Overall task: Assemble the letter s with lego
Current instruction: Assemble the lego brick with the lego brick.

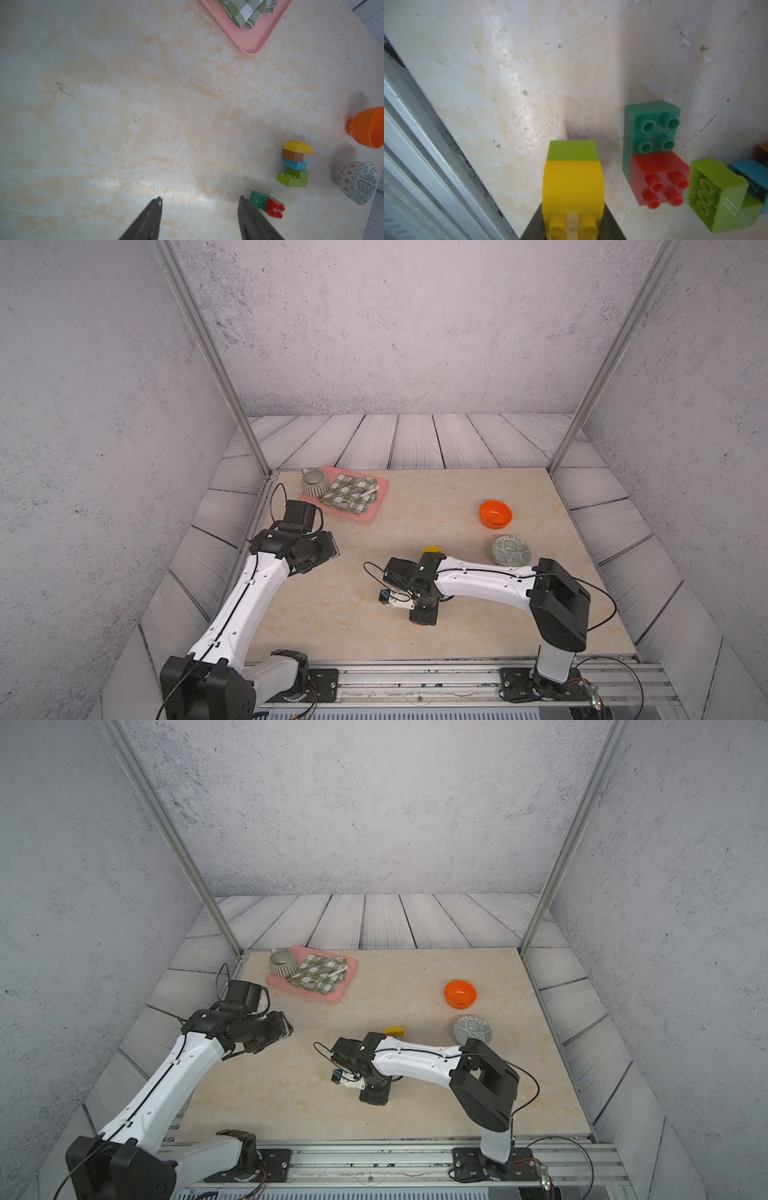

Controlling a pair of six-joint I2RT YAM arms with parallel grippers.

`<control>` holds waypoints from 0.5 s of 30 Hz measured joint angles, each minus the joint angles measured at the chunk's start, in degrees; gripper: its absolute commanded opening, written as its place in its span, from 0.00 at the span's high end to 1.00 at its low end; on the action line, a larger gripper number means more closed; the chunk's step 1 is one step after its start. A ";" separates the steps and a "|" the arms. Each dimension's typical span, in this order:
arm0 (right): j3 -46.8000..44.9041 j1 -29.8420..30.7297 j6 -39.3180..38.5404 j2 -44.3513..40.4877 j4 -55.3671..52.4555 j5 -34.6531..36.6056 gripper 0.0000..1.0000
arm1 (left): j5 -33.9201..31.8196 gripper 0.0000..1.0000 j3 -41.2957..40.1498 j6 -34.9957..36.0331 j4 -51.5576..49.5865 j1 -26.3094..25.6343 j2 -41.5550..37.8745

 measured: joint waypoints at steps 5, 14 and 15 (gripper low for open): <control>0.96 0.13 -0.35 1.20 -0.63 0.02 1.00 | 0.02 0.37 0.00 0.11 -0.02 0.02 0.00; 1.84 0.33 -0.44 2.01 -1.60 0.26 1.00 | 0.02 0.37 0.00 0.24 -0.09 0.50 -0.17; 1.92 0.33 -0.50 2.10 -1.70 0.28 1.00 | 0.02 0.37 0.00 0.24 -0.09 0.52 -0.24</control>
